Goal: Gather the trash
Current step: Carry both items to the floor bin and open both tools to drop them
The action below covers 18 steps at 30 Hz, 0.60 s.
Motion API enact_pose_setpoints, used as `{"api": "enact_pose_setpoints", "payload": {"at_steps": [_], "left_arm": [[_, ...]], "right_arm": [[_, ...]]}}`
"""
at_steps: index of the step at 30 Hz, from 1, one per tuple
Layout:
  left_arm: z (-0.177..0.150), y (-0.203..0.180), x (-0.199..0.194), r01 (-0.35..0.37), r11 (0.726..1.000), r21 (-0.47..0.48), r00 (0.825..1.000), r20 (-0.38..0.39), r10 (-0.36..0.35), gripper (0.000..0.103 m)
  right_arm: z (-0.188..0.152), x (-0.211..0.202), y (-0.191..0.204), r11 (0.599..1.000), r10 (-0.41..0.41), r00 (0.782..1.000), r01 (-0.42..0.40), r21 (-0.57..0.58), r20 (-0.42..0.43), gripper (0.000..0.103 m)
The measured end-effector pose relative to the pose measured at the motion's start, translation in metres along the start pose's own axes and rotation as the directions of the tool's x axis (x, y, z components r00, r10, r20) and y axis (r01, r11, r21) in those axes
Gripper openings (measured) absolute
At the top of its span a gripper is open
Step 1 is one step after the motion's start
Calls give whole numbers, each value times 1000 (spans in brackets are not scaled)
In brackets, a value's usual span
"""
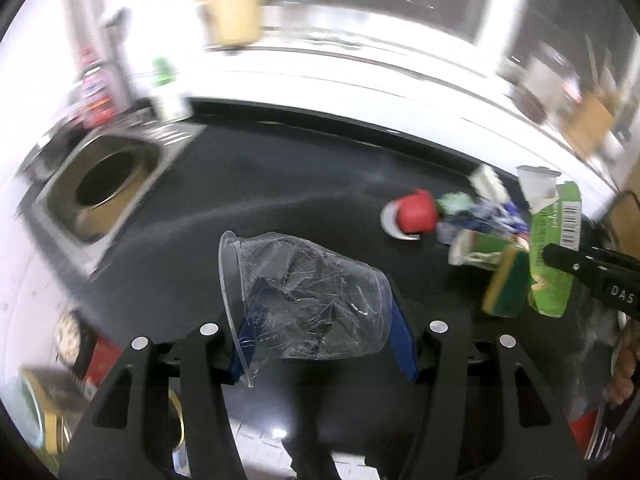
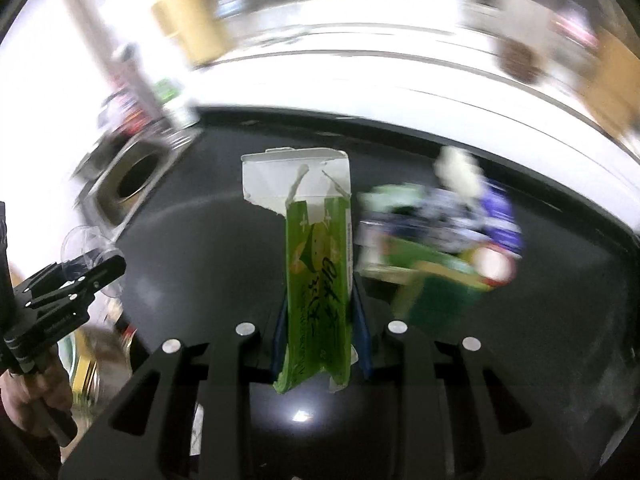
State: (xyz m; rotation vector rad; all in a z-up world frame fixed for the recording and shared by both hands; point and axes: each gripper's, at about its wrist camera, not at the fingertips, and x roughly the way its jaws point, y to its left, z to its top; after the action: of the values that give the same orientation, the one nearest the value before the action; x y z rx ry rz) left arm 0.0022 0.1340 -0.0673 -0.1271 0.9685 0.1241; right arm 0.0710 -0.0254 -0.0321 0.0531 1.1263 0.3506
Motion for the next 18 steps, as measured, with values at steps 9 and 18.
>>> {"api": "enact_pose_setpoints", "payload": {"at_steps": [9,18], "left_arm": [[-82,147,-52,-221,931,-289,975,-43,218,55],[-193,275,-75,-354,765,-539,934,-158,321,55]], "right_arm": [[8,50,216,898,244,959,-280,-340,-146,28],[-65,103,403,705,336,864,-494,-509,-374,28]]}}
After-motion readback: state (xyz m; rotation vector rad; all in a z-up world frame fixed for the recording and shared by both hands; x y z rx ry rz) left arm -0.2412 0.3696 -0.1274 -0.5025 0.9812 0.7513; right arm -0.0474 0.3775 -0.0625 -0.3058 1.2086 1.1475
